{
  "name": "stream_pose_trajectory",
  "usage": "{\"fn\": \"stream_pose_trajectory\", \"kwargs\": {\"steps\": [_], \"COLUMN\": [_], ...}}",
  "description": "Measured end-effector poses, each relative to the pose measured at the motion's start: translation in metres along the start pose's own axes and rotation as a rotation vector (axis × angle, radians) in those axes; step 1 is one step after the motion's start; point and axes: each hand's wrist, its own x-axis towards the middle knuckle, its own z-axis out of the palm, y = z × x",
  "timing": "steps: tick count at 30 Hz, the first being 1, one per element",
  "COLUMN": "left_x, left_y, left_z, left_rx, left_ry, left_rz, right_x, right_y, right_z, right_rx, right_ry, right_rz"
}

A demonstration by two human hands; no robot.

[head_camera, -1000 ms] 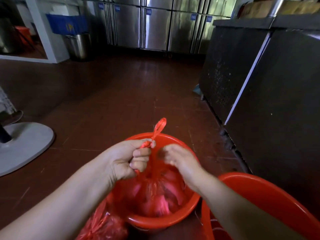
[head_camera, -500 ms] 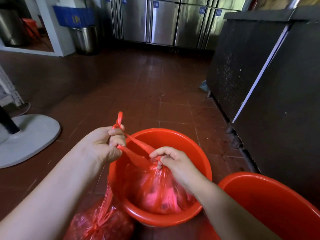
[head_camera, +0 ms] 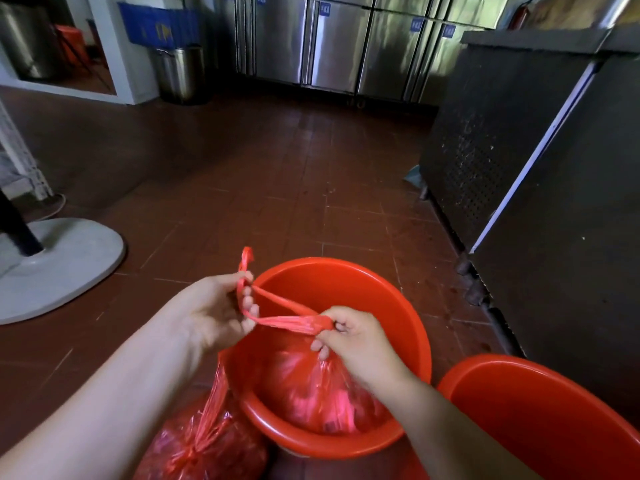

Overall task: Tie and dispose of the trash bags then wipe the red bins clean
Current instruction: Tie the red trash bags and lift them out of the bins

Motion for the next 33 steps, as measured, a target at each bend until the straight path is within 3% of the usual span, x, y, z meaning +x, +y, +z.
{"fn": "stream_pose_trajectory", "kwargs": {"steps": [3, 7, 10, 12, 14, 16, 19, 21, 23, 29, 33], "left_x": [0.001, -0.009, -0.016, -0.016, -0.013, -0.008, 0.002, 0.011, 0.016, 0.023, 0.024], "left_y": [-0.012, -0.030, -0.050, -0.063, -0.071, -0.073, -0.069, -0.070, -0.074, -0.079, -0.083], "left_z": [-0.013, -0.017, -0.022, -0.028, -0.029, -0.027, -0.020, -0.015, -0.004, 0.010, 0.016], "left_rx": [-0.031, -0.251, -0.278, -0.172, 0.020, 0.366, 1.123, 1.446, 1.454, 1.213, 1.161], "left_ry": [-0.050, -0.229, -0.268, -0.223, -0.145, -0.052, -0.004, -0.076, -0.200, -0.371, -0.345], "left_rz": [0.047, -0.013, -0.058, -0.098, -0.075, 0.089, 0.671, 0.969, 1.047, 0.897, 0.911], "right_x": [0.001, 0.002, 0.003, 0.001, -0.002, -0.005, -0.007, -0.007, -0.007, -0.009, -0.007], "right_y": [0.001, 0.006, 0.003, 0.003, 0.003, 0.002, 0.001, -0.003, -0.006, -0.009, -0.005], "right_z": [-0.005, -0.004, -0.003, -0.002, 0.000, 0.001, -0.001, -0.003, -0.007, -0.019, -0.022], "right_rx": [0.309, 0.583, 0.675, 0.627, 0.495, 0.401, 0.406, 0.406, 0.390, 0.315, 0.319], "right_ry": [0.036, 0.143, 0.184, 0.182, 0.170, 0.152, 0.133, 0.094, 0.057, 0.048, 0.174], "right_rz": [0.109, 0.265, 0.332, 0.335, 0.302, 0.256, 0.198, 0.157, 0.105, -0.017, -0.090]}}
